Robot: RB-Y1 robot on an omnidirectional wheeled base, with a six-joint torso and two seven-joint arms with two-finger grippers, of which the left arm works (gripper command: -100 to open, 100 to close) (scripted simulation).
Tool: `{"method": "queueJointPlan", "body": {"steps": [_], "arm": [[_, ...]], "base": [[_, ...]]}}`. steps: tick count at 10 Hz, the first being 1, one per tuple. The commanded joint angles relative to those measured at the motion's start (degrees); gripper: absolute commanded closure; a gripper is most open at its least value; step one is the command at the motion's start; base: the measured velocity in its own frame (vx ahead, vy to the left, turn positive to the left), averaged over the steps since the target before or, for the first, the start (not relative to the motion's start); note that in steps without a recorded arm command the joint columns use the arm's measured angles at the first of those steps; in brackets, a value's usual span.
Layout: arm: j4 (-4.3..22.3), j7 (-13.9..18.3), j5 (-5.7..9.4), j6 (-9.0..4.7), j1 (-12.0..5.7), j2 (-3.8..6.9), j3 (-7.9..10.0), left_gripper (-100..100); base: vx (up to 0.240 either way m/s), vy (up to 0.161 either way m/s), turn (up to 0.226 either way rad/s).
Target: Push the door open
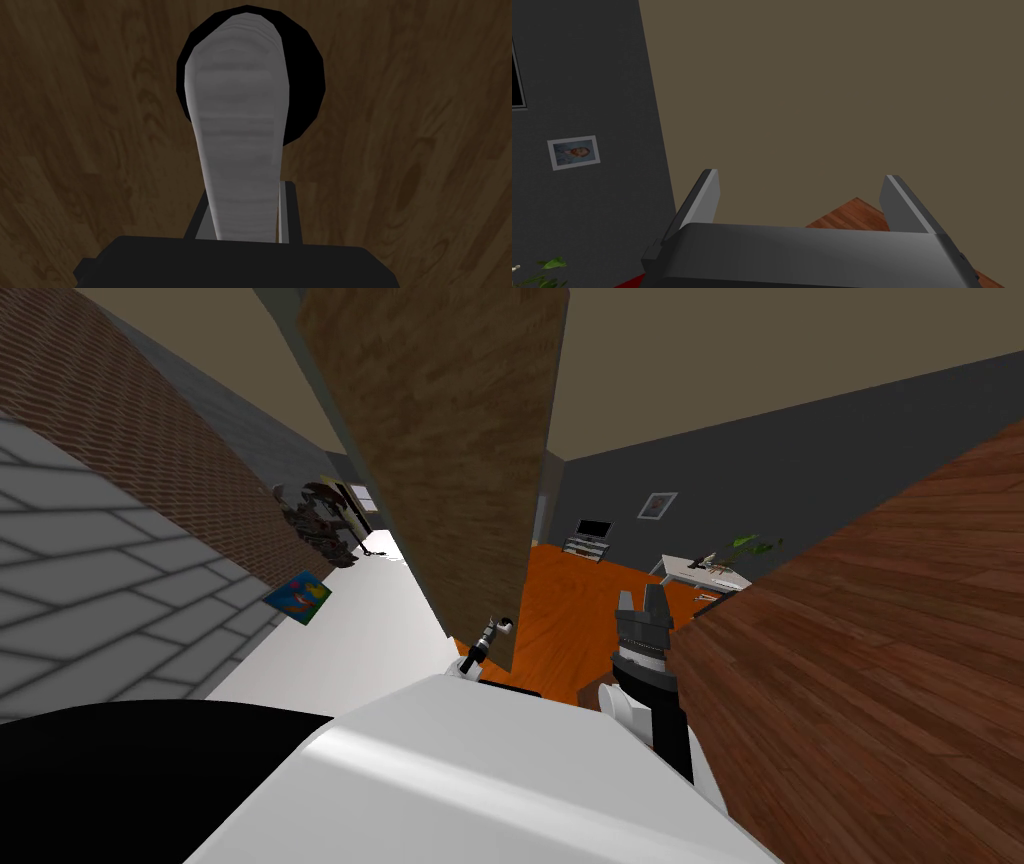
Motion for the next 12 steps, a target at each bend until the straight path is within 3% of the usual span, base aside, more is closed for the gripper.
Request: {"method": "queueJointPlan", "body": {"steps": [1, 4, 6, 10, 12], "arm": [[1.1, -0.6, 0.64, -0.66, -0.97, -0.39, 1.32, 100], [1.3, -1.2, 1.22, -0.54, -1.03, -0.99, 2.56, 100], [1.3, -1.6, 1.71, -0.61, -1.01, 0.59, 3.67, 100], [1.3, -2.1, 1.99, -0.61, -0.99, 1.12, 4.31, 100], [1.3, -3.1, 2.55, -0.61, -0.97, 1.82, 5.56, 100]], "base": [[0.141, -0.155, 0.059], [0.140, -0.157, 0.060], [0.100, -0.039, 0.058], [0.137, -0.047, 0.039], [0.191, -0.038, 0.116]]}}
